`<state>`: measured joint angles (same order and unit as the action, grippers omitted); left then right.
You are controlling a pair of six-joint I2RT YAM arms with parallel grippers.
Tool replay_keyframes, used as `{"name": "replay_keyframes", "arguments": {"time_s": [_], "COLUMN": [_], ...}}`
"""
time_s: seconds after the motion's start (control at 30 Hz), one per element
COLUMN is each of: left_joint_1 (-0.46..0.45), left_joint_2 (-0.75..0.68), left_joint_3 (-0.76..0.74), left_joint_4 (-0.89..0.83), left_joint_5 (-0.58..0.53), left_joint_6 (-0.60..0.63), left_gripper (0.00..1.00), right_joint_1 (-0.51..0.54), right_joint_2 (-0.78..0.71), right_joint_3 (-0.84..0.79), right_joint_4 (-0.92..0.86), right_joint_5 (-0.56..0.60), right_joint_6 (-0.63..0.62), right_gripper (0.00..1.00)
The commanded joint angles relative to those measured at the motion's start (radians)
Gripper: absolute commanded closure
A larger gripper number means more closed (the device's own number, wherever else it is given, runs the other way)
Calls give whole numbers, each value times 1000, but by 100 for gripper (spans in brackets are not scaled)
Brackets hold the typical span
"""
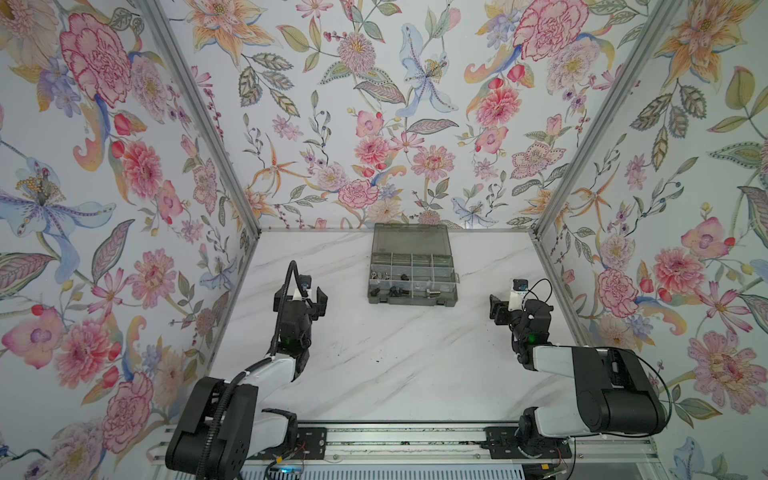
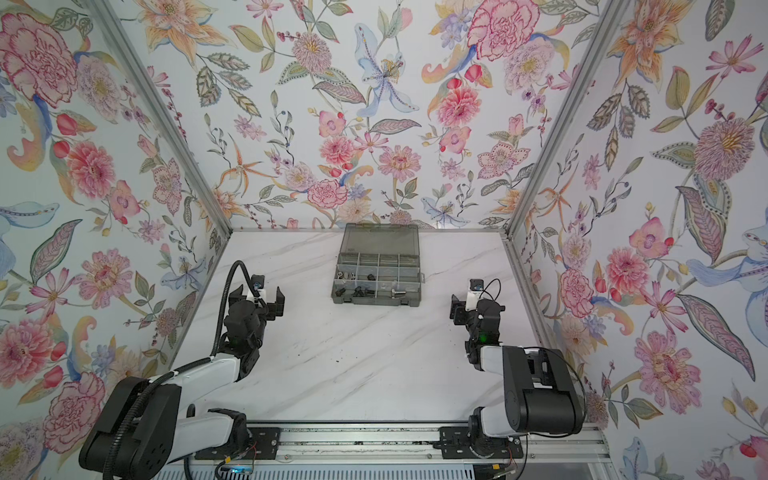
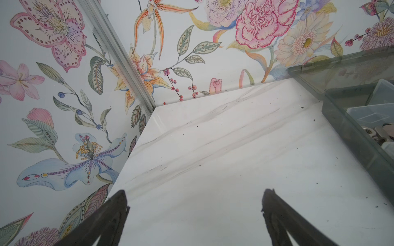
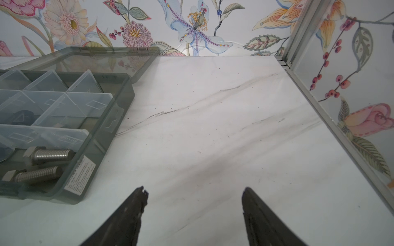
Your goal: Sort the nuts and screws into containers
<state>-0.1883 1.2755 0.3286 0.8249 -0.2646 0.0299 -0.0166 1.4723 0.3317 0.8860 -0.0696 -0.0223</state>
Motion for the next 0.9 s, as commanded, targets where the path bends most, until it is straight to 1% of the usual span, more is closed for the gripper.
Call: {"name": "replay_keyframes", "arguments": {"time_s": [0.0,0.07,0.13,0.2,0.3,0.37,0.43,0.47,0.63,0.7,0.8,0.87], "left_joint_1": [41,66,70,73,80,109,111,111,112,112,111,111], "left_joint_2": [55,112,125,157,241,258,278,277,279,279,279,279], "left_joint_3": [-44,-62,-45,-64,-95,-102,-119,-115,-117,-115,-117,-115], "left_joint_4": [174,268,262,346,503,512,588,554,580,571,573,571], "left_joint_5": [39,53,66,69,57,81,88,85,30,27,25,24], "left_joint_6": [-12,-17,-12,-3,-1,-39,-27,-35,-47,-52,-50,-52], "left_gripper": [1,1,1,1,1,1,1,1,1,1,1,1], "right_joint_1": [-1,7,10,17,24,31,40,42,43,41,34,33], "right_joint_2": [52,81,65,71,68,67,69,70,71,71,73,73], "right_joint_3": [-36,-45,-42,-48,-54,-62,-72,-71,-48,-40,-32,-31], "right_joint_4": [193,242,209,233,236,249,272,273,229,215,201,200], "right_joint_5": [-4,-10,-14,-3,16,36,61,66,92,93,92,90], "right_joint_6": [0,-11,-20,-25,-27,-29,-30,-30,-22,-19,-11,-11], "right_gripper": [26,26,26,26,26,26,25,25,20,16,2,1]}}
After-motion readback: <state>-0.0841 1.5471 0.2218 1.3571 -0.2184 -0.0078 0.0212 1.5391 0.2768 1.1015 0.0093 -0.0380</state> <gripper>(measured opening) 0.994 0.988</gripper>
